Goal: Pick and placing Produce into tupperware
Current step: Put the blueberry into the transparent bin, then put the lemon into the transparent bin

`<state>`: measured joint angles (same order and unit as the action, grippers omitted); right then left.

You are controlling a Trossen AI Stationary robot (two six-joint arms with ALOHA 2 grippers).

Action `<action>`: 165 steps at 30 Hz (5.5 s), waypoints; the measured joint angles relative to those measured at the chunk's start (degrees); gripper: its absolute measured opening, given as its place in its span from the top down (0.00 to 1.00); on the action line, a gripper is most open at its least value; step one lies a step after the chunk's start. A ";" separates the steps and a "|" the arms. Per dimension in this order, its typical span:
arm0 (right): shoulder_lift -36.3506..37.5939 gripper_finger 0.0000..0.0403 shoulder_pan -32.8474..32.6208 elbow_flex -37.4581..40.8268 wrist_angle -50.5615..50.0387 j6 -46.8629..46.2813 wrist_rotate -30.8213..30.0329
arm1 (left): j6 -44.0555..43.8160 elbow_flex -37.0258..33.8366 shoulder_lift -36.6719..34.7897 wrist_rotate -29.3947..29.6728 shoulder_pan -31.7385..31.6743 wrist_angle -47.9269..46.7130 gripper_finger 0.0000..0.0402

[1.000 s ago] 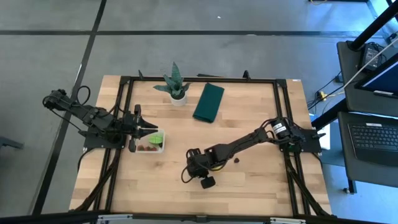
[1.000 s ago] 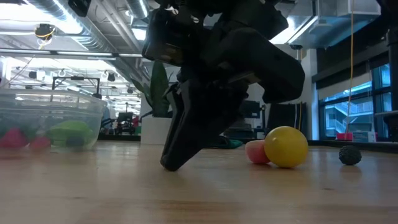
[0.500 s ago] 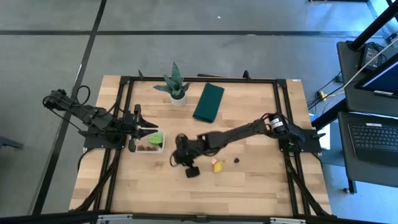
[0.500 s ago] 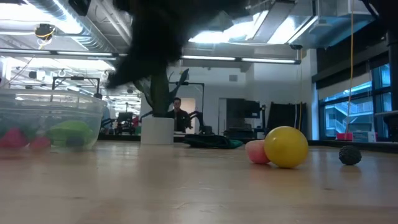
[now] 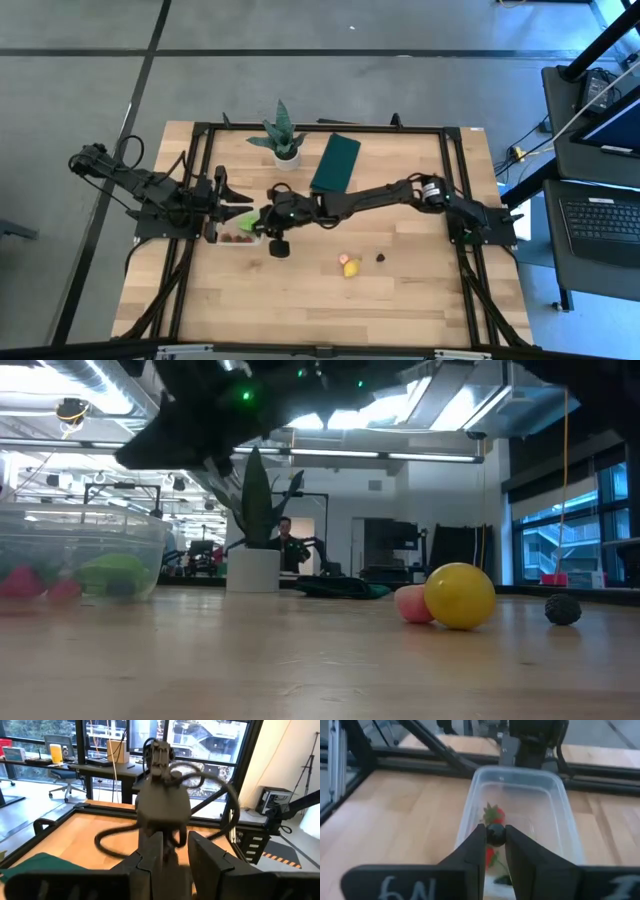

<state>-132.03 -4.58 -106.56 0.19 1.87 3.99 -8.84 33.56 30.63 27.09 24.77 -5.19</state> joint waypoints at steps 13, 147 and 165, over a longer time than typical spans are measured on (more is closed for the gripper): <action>-5.30 0.84 0.94 0.00 3.07 -3.09 0.15 | 0.42 0.00 -0.02 0.02 0.02 -0.09 0.85; 16.57 0.45 -17.29 29.27 -39.08 -1.71 1.49 | 0.42 -0.02 0.00 0.04 0.02 -0.41 0.97; 16.52 0.47 -16.91 29.27 -32.52 -5.15 1.49 | 0.39 -0.02 -0.02 0.04 0.02 -0.41 0.95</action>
<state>-115.50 -21.50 -77.30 -32.33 -3.28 5.48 -8.45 33.54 30.61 27.14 24.80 -5.61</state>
